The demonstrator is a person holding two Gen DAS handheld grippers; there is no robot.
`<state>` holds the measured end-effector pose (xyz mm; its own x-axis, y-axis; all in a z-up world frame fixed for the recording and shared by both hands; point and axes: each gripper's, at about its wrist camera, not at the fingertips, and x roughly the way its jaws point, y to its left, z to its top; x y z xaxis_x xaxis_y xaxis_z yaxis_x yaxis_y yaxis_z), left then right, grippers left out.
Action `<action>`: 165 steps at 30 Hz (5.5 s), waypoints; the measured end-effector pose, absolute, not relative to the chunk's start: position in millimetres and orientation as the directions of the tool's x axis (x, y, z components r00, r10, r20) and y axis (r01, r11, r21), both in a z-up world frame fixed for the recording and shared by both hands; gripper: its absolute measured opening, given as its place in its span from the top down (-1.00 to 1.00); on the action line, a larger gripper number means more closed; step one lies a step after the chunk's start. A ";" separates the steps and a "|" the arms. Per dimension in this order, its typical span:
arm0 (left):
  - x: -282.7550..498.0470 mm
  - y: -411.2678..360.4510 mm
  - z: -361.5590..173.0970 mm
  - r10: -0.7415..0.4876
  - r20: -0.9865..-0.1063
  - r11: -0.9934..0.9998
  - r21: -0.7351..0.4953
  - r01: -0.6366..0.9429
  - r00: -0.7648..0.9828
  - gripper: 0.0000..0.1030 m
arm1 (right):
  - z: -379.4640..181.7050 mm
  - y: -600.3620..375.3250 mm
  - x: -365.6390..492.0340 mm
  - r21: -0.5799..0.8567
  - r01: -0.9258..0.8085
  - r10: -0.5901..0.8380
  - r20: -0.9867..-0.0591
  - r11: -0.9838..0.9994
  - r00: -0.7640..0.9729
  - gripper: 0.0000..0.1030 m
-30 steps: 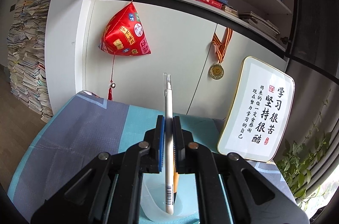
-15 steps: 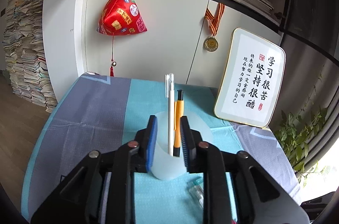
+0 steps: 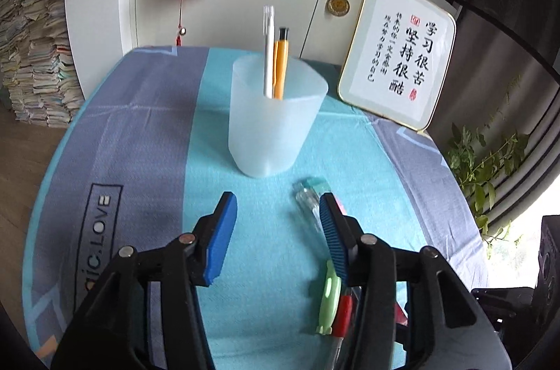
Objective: Organize stationery
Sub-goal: 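Grasp the red marker with the right tool while the left tool grasps the clear blue gel pen, then carry the red marker into the frosted cup with the right tool while the left tool holds the blue pen, then lower the clear blue gel pen into the frosted cup and open the left tool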
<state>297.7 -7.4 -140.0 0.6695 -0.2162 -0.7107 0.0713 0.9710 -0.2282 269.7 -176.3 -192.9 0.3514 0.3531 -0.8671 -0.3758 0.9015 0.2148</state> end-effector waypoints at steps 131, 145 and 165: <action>247.9 57.4 -64.7 -0.191 -0.577 0.980 -0.151 0.126 0.794 0.81 | -101.2 -88.9 425.3 0.146 -0.369 0.337 -0.776 0.918 0.534 0.72; 263.7 39.7 -49.8 -0.202 -0.561 0.979 -0.147 0.143 0.803 0.81 | -89.7 -132.1 361.0 0.186 -0.371 0.381 -0.730 0.910 0.567 0.48; 376.7 2.4 -4.3 -0.194 -0.409 0.977 -0.160 0.140 0.892 0.81 | -105.9 -199.5 282.4 0.088 -0.344 0.291 -0.744 0.935 0.601 0.46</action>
<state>376.7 2.4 -4.3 0.8917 -0.1943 -0.4088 0.1396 0.9772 -0.1599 282.4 -199.5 -105.9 0.6014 0.2911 -0.7440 -0.3436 0.9350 0.0881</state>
